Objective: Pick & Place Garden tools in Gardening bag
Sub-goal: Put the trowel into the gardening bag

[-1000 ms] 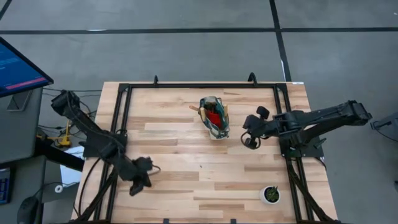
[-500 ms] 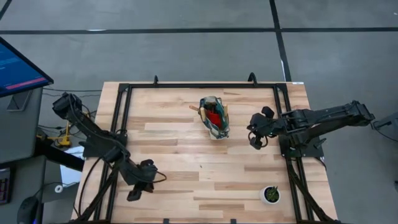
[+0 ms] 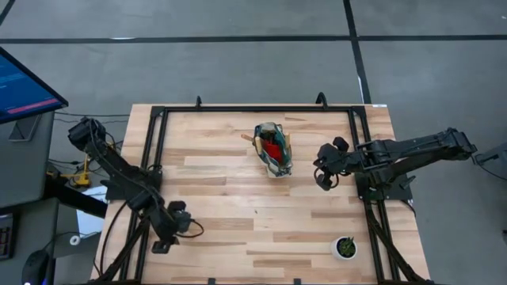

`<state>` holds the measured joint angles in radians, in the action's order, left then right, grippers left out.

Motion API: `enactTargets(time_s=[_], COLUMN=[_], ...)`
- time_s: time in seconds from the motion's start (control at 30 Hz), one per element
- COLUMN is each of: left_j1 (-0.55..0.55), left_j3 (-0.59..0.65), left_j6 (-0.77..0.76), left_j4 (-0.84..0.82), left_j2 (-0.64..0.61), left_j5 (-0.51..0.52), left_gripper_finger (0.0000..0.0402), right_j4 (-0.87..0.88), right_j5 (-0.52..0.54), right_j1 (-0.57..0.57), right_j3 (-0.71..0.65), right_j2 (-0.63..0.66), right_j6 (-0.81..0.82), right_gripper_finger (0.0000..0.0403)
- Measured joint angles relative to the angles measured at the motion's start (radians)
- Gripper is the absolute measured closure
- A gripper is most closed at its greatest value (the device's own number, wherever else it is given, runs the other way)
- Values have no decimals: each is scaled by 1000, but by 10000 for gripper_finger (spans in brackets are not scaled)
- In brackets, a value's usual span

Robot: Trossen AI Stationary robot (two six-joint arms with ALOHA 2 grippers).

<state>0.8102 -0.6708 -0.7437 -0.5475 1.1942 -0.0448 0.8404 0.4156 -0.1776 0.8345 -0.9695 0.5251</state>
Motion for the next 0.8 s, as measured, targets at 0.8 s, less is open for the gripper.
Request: enactTargets(time_s=[0.8], left_j1=[4], left_j3=[79], left_j6=[-3], left_j4=[-52], left_j2=[0], left_j5=[76], left_gripper_finger=[215], right_j4=[-4], right_j5=[2], right_j1=[1], right_j3=[0], right_j2=[0], right_j6=[49], right_gripper_finger=[390])
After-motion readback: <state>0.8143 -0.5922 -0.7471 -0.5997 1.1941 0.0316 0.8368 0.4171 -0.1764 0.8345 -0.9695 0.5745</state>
